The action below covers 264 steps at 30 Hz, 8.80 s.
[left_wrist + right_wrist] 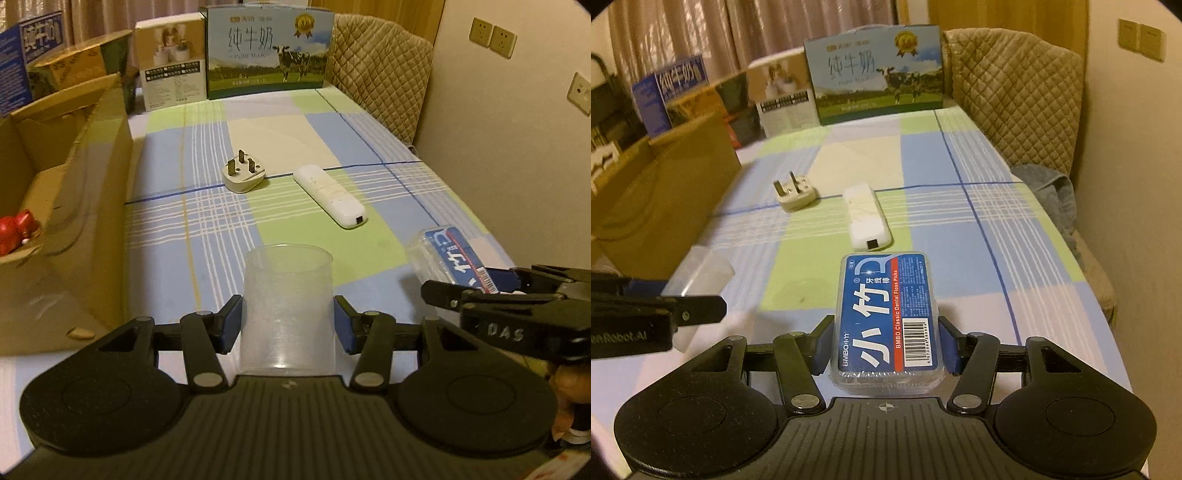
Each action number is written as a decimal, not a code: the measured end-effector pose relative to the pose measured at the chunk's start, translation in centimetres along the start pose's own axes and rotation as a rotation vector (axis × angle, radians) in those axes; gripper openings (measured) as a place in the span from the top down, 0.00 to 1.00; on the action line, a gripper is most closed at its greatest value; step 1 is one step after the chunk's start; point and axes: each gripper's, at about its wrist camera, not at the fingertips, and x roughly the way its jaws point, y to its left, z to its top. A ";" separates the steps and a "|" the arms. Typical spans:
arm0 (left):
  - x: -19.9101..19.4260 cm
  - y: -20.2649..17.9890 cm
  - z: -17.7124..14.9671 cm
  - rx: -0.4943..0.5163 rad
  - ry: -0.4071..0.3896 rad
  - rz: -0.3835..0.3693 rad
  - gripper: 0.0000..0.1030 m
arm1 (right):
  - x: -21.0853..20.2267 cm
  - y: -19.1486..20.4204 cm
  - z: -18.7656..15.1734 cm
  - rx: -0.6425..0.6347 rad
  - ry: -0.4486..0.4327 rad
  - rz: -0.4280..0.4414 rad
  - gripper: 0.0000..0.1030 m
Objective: Organize rigid objects
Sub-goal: 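Carry the clear cup and blue floss box to the cardboard box with both tools, then lower the clear cup into the box and open the left tool, then lower the blue floss box into the box and open the right tool, then lift both tools from the box and move toward the white plug and remote, then grasp the white remote with the right tool while the left tool approaches the white plug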
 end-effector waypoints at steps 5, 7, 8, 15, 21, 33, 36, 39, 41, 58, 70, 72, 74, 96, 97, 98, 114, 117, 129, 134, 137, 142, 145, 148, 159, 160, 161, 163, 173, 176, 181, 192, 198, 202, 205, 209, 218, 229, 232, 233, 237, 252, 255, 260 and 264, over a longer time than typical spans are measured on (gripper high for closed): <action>-3.2 -0.3 -0.7 -0.016 -0.028 -0.003 0.55 | -3.6 0.9 -0.2 0.011 -0.022 0.012 0.48; -4.3 -0.3 -0.8 -0.016 -0.041 -0.001 0.55 | -4.6 1.3 -0.3 0.009 -0.030 0.017 0.48; -4.9 -0.2 -0.9 -0.016 -0.048 0.001 0.55 | -5.1 1.6 -0.3 0.006 -0.034 0.020 0.48; -8.8 0.9 -0.9 -0.025 -0.094 0.024 0.55 | -7.6 4.3 0.3 -0.034 -0.071 0.053 0.48; -11.3 3.0 -0.9 -0.050 -0.119 0.056 0.55 | -8.4 7.2 1.1 -0.073 -0.091 0.099 0.48; -14.4 7.2 -1.6 -0.091 -0.142 0.119 0.55 | -8.0 12.8 2.2 -0.145 -0.095 0.184 0.48; -14.8 8.3 -1.7 -0.100 -0.143 0.128 0.55 | -7.7 13.9 2.4 -0.158 -0.094 0.199 0.48; -15.1 9.2 -1.8 -0.109 -0.147 0.139 0.55 | -7.3 15.1 2.8 -0.175 -0.092 0.213 0.48; -15.3 9.9 -1.9 -0.120 -0.149 0.144 0.55 | -7.2 15.7 3.0 -0.185 -0.092 0.220 0.48; -15.4 15.3 -1.2 -0.148 -0.158 0.173 0.55 | -4.4 21.4 5.4 -0.266 -0.087 0.273 0.48; -14.2 20.9 1.7 -0.118 -0.151 0.240 0.55 | -0.4 26.0 9.1 -0.288 -0.081 0.310 0.48; -13.8 21.8 2.5 -0.106 -0.151 0.245 0.55 | 0.3 26.7 9.7 -0.295 -0.079 0.312 0.48; -13.4 22.5 3.2 -0.100 -0.151 0.251 0.55 | 0.9 27.3 10.1 -0.300 -0.077 0.313 0.48; -7.5 25.7 5.1 -0.068 -0.065 0.242 0.55 | 6.4 28.7 10.5 -0.297 -0.011 0.303 0.48; -7.4 25.7 5.1 -0.065 -0.063 0.242 0.55 | 6.4 28.7 10.5 -0.296 -0.011 0.303 0.48; -7.3 25.7 5.2 -0.062 -0.062 0.243 0.55 | 6.5 28.8 10.5 -0.295 -0.011 0.302 0.48; -7.4 26.4 5.3 -0.078 -0.083 0.265 0.49 | 6.8 28.4 10.6 -0.277 -0.009 0.304 0.48; -7.5 26.4 5.3 -0.074 -0.082 0.270 0.47 | 6.7 28.4 10.7 -0.274 -0.010 0.305 0.48; -8.3 26.1 5.1 -0.070 -0.087 0.280 0.47 | 6.5 28.4 10.8 -0.262 -0.007 0.314 0.48; -8.3 26.1 5.0 -0.072 -0.089 0.284 0.47 | 6.6 28.3 10.9 -0.250 -0.006 0.319 0.48; -8.5 26.0 5.0 -0.076 -0.092 0.283 0.47 | 6.6 28.3 11.0 -0.245 -0.010 0.320 0.48; -8.6 26.1 5.0 -0.077 -0.095 0.286 0.46 | 6.8 28.1 11.2 -0.222 -0.012 0.354 0.48; -8.8 26.3 4.8 -0.089 -0.098 0.291 0.37 | 6.1 27.6 11.3 -0.188 -0.072 0.361 0.39; -9.0 26.2 4.6 -0.099 -0.098 0.294 0.36 | 5.4 27.0 11.6 -0.167 -0.095 0.360 0.32; -10.8 23.7 3.8 -0.132 -0.116 0.278 0.29 | 2.6 24.0 10.5 -0.131 -0.077 0.314 0.30; -11.1 23.4 3.6 -0.139 -0.119 0.276 0.27 | 2.2 23.7 10.3 -0.125 -0.077 0.312 0.30; -11.4 23.0 3.5 -0.144 -0.121 0.275 0.27 | 1.8 23.3 10.2 -0.120 -0.077 0.310 0.30; -11.9 22.2 3.3 -0.144 -0.125 0.276 0.25 | 0.9 22.6 9.7 -0.111 -0.077 0.302 0.29; -14.6 17.6 2.3 -0.158 -0.163 0.255 0.12 | -3.6 18.6 7.8 -0.081 -0.105 0.252 0.27; -15.1 16.0 2.0 -0.157 -0.173 0.245 0.09 | -4.7 17.4 7.3 -0.079 -0.113 0.239 0.27; -15.8 13.7 1.6 -0.168 -0.193 0.227 0.01 | -6.7 15.6 6.6 -0.083 -0.141 0.212 0.26; -16.2 9.5 0.1 -0.150 -0.207 0.183 0.01 | -9.2 11.0 4.0 -0.059 -0.146 0.143 0.25; -15.8 7.3 -0.3 -0.132 -0.218 0.139 0.01 | -9.9 7.5 2.7 -0.004 -0.133 0.096 0.24; -14.7 5.6 -0.2 -0.103 -0.202 0.109 0.01 | -10.2 5.7 2.1 0.024 -0.130 0.074 0.24; -13.9 4.3 -0.3 -0.076 -0.194 0.090 0.01 | -10.4 4.6 1.8 0.045 -0.128 0.064 0.24; -12.8 2.8 -0.3 -0.047 -0.178 0.072 0.01 | -10.4 3.6 1.4 0.062 -0.120 0.055 0.24; -11.0 1.6 -0.3 -0.025 -0.145 0.060 0.01 | -10.0 2.3 1.0 0.080 -0.108 0.048 0.24; -9.0 1.0 0.4 0.005 -0.129 0.049 0.01 | -9.2 0.8 0.7 0.090 -0.099 0.016 0.24; -8.1 1.0 0.8 0.023 -0.124 0.054 0.01 | -8.7 0.4 0.8 0.084 -0.098 0.006 0.24; -7.8 1.0 1.0 0.026 -0.124 0.055 0.01 | -8.5 0.3 0.8 0.080 -0.097 0.003 0.24; -6.1 1.2 2.0 0.035 -0.123 0.064 0.01 | -7.4 -0.3 1.4 0.052 -0.101 -0.006 0.24; 2.5 2.1 6.4 0.108 -0.098 0.108 0.01 | 2.0 -1.1 4.4 -0.092 -0.066 0.043 0.34; 4.2 2.1 7.1 0.143 -0.091 0.126 0.01 | 4.8 -0.9 5.1 -0.129 -0.055 0.057 0.39; 7.1 2.3 7.9 0.196 -0.066 0.161 0.01 | 8.9 -0.7 6.0 -0.184 -0.043 0.089 0.43; 8.5 2.5 8.1 0.215 -0.057 0.175 0.01 | 11.6 -0.1 6.6 -0.226 -0.034 0.108 0.44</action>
